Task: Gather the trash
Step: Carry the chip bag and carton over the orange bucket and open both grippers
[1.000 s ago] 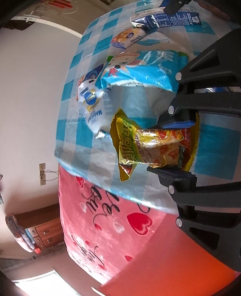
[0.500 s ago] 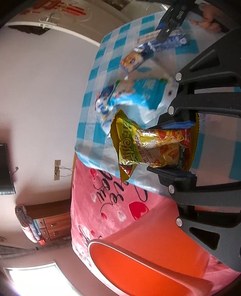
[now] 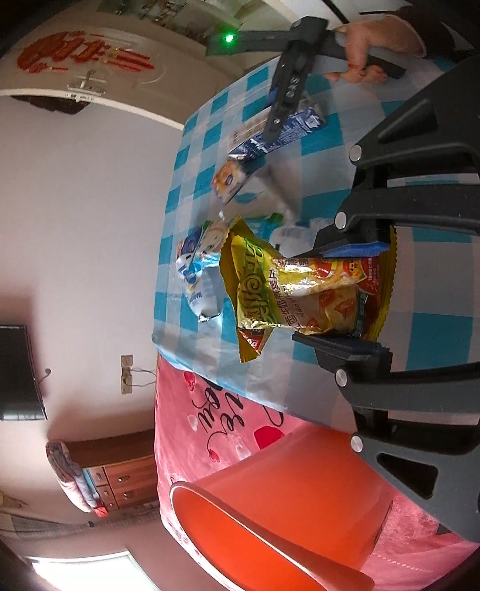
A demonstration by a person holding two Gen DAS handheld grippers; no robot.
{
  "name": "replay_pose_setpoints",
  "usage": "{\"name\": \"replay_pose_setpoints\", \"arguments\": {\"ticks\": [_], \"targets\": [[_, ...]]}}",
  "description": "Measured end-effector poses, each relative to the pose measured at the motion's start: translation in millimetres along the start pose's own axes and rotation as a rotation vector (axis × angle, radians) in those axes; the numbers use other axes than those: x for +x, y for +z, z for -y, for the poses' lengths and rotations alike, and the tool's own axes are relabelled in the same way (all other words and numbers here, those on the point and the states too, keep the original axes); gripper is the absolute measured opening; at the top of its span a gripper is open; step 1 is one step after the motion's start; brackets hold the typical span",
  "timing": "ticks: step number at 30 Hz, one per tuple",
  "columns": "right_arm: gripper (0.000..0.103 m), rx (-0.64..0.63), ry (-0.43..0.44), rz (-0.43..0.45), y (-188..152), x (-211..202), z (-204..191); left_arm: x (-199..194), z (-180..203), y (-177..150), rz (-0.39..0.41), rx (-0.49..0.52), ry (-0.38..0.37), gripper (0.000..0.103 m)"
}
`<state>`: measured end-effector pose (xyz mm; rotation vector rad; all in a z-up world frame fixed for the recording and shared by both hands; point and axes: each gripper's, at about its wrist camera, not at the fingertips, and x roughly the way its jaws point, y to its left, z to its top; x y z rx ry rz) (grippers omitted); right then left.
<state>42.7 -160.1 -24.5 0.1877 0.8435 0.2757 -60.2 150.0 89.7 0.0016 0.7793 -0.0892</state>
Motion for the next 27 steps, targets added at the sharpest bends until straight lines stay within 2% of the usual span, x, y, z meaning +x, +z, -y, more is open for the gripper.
{"name": "replay_pose_setpoints", "arguments": {"ticks": [11,21,27], "targets": [[0.066,-0.003,-0.062,0.013,-3,-4,-3,-9,-6,-15,0.020,0.004,-0.048,0.036],[0.066,0.039,-0.042,0.017,-11,-17,-7,-6,-7,-24,0.018,-0.002,-0.087,0.036],[0.066,0.132,0.004,0.013,-8,-33,1,-8,-6,-26,0.023,-0.004,-0.092,0.036]]}}
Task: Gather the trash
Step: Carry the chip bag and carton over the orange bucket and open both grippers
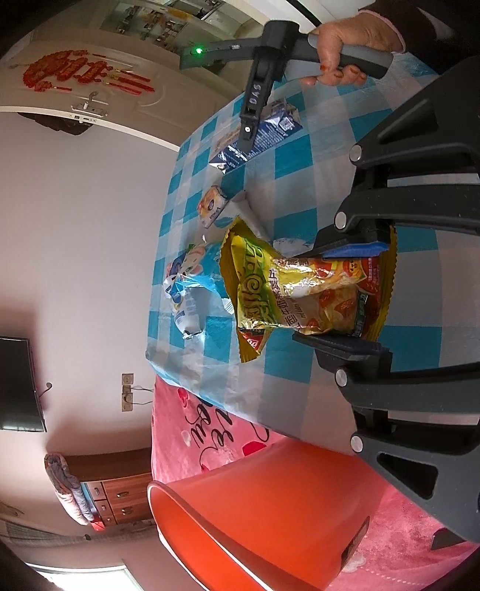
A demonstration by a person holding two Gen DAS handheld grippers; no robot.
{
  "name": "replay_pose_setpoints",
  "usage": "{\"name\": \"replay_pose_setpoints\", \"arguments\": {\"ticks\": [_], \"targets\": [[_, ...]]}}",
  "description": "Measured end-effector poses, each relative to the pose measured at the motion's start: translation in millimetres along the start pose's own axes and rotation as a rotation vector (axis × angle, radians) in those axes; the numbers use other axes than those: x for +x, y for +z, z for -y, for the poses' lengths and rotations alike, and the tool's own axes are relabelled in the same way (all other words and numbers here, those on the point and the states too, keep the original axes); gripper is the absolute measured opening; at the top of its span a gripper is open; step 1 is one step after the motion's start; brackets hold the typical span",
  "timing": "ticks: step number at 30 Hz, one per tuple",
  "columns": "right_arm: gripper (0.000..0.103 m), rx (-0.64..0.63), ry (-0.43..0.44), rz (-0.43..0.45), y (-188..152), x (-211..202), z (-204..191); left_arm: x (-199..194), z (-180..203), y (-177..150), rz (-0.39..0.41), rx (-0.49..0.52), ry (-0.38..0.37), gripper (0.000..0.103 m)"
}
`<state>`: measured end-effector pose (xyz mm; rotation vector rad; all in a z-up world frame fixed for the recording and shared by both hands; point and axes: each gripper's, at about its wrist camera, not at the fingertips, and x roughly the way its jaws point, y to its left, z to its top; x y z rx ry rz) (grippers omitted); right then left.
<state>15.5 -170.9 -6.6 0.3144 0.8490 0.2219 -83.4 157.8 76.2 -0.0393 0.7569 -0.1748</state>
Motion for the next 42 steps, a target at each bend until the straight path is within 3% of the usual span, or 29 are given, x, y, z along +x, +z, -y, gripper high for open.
{"name": "replay_pose_setpoints", "arguments": {"ticks": [6,11,20,32,42], "targets": [[0.066,0.063,0.061,-0.014,5,-15,-3,-11,-4,3,0.032,-0.002,-0.001,0.036],[0.066,0.047,0.123,0.002,17,-32,-29,-28,-11,11,0.080,-0.020,-0.001,0.036],[0.066,-0.099,0.287,-0.019,40,-46,-126,-67,-40,25,0.165,-0.064,0.033,0.036],[0.066,-0.369,0.467,-0.022,56,-52,-282,-111,-111,41,0.268,-0.155,0.207,0.036],[0.066,-0.449,0.561,-0.056,51,-31,-362,-113,-159,42,0.259,-0.211,0.323,0.036]]}}
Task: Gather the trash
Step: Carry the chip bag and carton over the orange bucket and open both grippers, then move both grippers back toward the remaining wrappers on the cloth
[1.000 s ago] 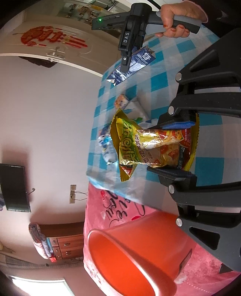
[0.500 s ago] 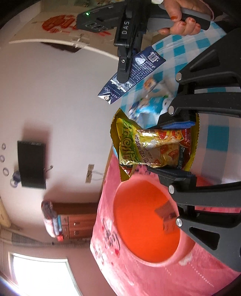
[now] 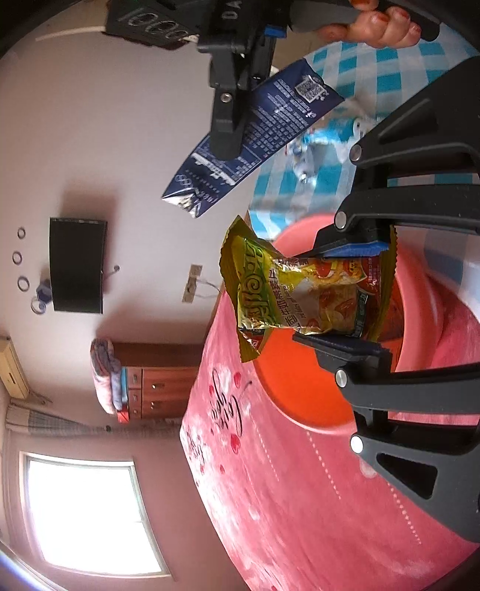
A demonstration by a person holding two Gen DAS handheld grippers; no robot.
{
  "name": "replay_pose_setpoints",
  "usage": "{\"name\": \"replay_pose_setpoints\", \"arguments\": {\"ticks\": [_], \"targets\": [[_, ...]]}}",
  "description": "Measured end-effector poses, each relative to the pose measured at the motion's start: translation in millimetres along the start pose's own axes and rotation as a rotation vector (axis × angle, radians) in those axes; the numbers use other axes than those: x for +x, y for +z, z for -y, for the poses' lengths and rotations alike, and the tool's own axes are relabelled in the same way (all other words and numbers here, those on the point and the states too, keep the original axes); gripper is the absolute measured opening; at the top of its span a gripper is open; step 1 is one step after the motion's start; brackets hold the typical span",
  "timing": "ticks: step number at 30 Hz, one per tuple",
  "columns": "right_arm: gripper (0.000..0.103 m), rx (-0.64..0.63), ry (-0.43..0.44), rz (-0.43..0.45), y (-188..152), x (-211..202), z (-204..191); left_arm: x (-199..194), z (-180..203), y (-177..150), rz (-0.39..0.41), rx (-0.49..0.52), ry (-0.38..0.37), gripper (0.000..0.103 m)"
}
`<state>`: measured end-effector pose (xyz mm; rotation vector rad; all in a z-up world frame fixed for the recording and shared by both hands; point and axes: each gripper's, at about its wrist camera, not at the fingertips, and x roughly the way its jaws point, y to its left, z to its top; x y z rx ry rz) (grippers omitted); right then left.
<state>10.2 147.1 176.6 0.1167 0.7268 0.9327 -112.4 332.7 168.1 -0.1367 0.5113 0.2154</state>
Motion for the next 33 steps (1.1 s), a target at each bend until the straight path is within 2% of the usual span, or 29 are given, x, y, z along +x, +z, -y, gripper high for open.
{"name": "replay_pose_setpoints", "arguments": {"ticks": [16,18,19,20,21,26,33], "targets": [[0.066,-0.002,0.049,-0.053,8,69,-14,33,-8,-5,-0.067,-0.013,0.058,0.037],[0.067,0.012,0.052,-0.065,8,77,-10,36,-9,-6,-0.073,-0.021,0.073,0.042],[0.069,0.026,0.068,-0.070,7,79,-8,37,-9,-6,-0.071,-0.028,0.082,0.056],[0.079,0.049,0.084,-0.067,6,80,-3,37,-10,-6,-0.063,-0.040,0.102,0.072],[0.087,0.061,0.083,-0.060,4,79,0,35,-9,-6,-0.057,-0.044,0.116,0.076],[0.090,0.076,0.039,-0.010,1,63,11,32,-9,-6,-0.050,-0.039,0.145,0.088],[0.092,0.060,-0.065,0.056,-15,33,29,20,-5,-9,-0.037,-0.017,0.175,0.097]]}}
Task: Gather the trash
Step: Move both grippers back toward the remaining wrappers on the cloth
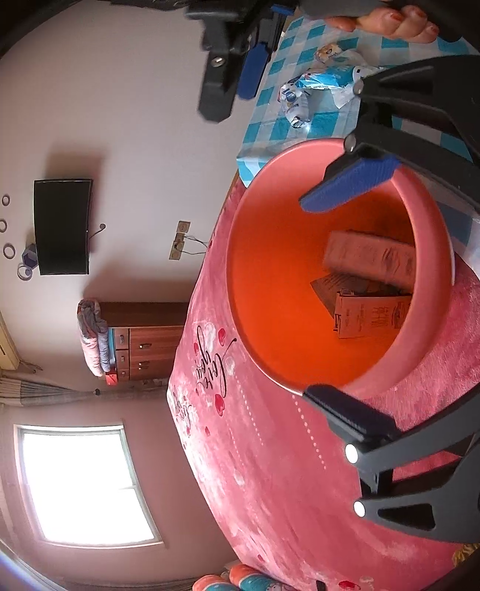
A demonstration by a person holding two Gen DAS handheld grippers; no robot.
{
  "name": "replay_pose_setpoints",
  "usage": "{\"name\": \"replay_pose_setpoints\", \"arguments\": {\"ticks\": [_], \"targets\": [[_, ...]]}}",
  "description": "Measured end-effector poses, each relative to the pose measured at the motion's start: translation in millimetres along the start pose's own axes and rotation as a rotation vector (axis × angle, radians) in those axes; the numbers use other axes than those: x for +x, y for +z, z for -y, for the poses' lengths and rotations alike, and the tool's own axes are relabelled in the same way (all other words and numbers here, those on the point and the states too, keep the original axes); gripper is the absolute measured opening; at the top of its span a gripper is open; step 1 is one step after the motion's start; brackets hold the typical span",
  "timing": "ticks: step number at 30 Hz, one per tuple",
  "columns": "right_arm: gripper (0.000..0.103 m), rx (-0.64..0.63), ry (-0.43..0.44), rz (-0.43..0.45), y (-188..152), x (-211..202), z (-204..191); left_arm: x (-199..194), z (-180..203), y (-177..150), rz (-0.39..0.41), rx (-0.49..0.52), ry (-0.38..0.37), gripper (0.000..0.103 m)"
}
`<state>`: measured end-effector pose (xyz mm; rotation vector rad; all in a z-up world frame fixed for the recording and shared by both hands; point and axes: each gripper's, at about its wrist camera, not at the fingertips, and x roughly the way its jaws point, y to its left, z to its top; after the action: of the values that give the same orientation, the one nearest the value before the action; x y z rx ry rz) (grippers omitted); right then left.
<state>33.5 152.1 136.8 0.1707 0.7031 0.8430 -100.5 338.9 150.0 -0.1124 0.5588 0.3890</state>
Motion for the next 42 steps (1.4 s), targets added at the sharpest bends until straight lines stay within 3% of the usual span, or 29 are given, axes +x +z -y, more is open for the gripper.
{"name": "replay_pose_setpoints", "arguments": {"ticks": [17,32,42], "targets": [[0.095,0.002,-0.137,0.073,-44,-50,35,-30,14,-3,0.051,0.020,0.003,0.099],[0.095,0.049,-0.211,0.176,-77,-106,74,-61,48,-21,0.069,0.056,-0.073,0.099],[0.097,0.096,-0.293,0.226,-98,-135,108,-68,75,-40,0.036,0.102,-0.114,0.099]]}}
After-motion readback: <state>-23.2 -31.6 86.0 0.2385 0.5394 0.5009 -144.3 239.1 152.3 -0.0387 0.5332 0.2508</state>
